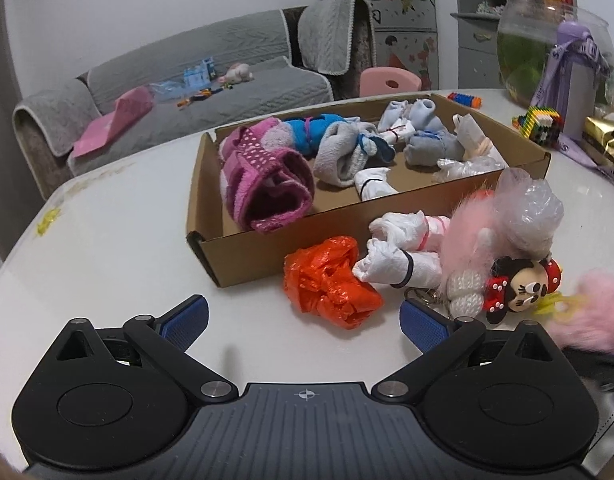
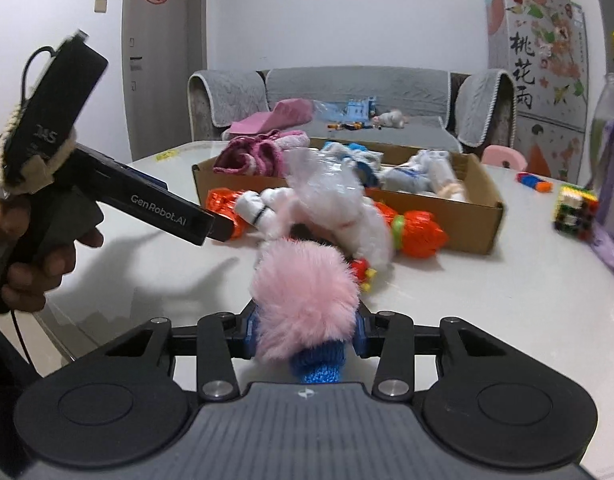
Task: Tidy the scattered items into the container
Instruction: 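Grasp the pink fluffy pompom toy with the right gripper, then grasp the orange plastic bag with left while right holds the pink pompom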
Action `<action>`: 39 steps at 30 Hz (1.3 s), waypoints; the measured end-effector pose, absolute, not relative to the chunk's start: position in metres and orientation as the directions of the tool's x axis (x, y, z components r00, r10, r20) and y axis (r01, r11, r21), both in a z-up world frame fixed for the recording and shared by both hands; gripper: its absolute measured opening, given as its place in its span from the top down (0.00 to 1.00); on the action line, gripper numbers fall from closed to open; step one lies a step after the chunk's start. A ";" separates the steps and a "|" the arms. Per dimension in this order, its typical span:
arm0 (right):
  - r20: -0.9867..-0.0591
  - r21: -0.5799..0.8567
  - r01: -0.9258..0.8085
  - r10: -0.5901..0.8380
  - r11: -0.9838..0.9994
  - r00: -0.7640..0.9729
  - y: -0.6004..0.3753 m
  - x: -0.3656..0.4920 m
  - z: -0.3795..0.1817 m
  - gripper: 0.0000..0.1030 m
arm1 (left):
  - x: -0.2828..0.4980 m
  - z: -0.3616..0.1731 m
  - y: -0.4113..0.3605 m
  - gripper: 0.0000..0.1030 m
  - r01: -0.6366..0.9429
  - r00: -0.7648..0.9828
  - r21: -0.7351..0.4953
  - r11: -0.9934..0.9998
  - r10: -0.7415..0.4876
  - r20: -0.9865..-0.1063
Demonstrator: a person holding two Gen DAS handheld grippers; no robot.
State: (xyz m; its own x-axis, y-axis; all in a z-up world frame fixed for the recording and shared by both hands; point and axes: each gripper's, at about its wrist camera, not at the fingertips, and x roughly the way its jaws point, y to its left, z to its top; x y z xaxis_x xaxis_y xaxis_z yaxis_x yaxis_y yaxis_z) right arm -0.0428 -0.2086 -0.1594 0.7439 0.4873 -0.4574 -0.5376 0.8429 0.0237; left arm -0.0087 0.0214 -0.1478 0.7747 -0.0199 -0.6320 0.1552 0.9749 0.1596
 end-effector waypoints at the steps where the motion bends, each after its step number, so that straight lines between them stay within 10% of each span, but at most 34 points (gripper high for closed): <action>1: -0.458 0.019 -0.530 0.478 0.848 0.749 -0.215 -0.044 -0.159 0.62 | -0.007 -0.148 0.020 0.01 0.157 0.775 0.164 0.974 -0.019 -0.632; 16: -0.470 0.039 -0.493 0.452 0.869 0.758 -0.239 -0.044 -0.169 0.62 | 0.025 -0.163 0.024 0.00 0.101 0.746 0.102 0.990 -0.007 -0.666; 24: -0.475 0.049 -0.497 0.458 0.866 0.751 -0.242 -0.042 -0.169 0.62 | 0.011 -0.157 0.029 0.39 0.125 0.748 0.018 0.992 -0.082 -0.658; 39: -0.448 0.057 -0.499 0.469 0.865 0.761 -0.247 -0.046 -0.160 0.62 | -0.036 -0.134 0.031 0.41 0.086 0.776 0.116 0.989 0.007 -0.631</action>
